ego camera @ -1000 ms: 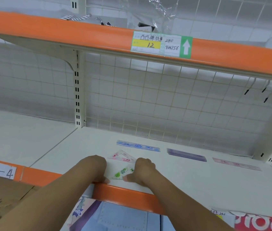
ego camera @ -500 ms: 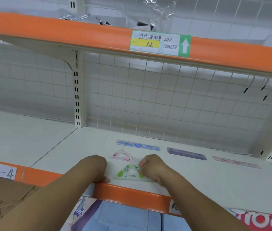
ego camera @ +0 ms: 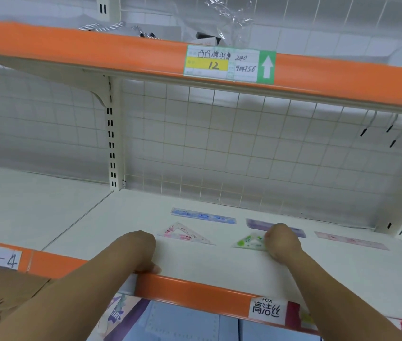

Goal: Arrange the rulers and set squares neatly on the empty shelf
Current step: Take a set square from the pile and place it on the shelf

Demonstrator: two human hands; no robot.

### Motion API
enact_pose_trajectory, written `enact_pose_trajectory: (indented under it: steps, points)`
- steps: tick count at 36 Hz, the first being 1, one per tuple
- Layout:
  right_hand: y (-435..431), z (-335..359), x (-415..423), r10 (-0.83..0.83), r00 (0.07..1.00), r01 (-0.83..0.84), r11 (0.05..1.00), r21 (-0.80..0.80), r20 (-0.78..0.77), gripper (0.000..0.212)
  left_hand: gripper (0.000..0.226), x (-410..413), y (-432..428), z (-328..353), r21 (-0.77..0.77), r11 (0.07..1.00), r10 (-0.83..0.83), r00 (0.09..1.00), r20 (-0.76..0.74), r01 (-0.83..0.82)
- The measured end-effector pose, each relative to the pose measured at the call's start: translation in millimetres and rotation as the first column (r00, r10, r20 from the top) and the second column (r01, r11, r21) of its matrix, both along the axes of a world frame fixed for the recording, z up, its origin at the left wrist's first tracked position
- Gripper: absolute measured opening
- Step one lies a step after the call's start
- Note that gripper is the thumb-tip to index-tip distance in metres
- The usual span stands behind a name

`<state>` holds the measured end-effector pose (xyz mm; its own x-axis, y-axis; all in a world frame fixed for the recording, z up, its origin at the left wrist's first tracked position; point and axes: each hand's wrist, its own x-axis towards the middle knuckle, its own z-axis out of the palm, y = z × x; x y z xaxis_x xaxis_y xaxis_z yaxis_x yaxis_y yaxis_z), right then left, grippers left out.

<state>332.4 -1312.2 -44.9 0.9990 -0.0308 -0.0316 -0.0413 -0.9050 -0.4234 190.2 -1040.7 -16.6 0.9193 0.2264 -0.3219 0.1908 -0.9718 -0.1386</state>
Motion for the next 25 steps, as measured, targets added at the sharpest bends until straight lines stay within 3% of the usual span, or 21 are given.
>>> enact_pose_trajectory:
  steps: [8, 17, 25]
  points:
    - [2.3, -14.4, -4.6, 0.073, 0.990, -0.054, 0.986, -0.160, 0.121, 0.025, 0.057, 4.4, 4.8, -5.2, 0.020, 1.000, -0.014, 1.000, 0.018, 0.014]
    - [6.3, -19.2, -16.4, 0.223, 0.971, -0.196, 0.947, -0.254, 0.082, 0.042, 0.058, 6.3, 5.7, -8.5, -0.006, 1.000, 0.009, 0.999, 0.041, -0.008]
    - [9.9, -17.9, -14.2, 0.197, 0.979, -0.176, 0.948, -0.263, 0.053, 0.041, 0.058, 6.3, 6.5, -9.6, -0.003, 1.000, 0.020, 0.999, 0.037, -0.019]
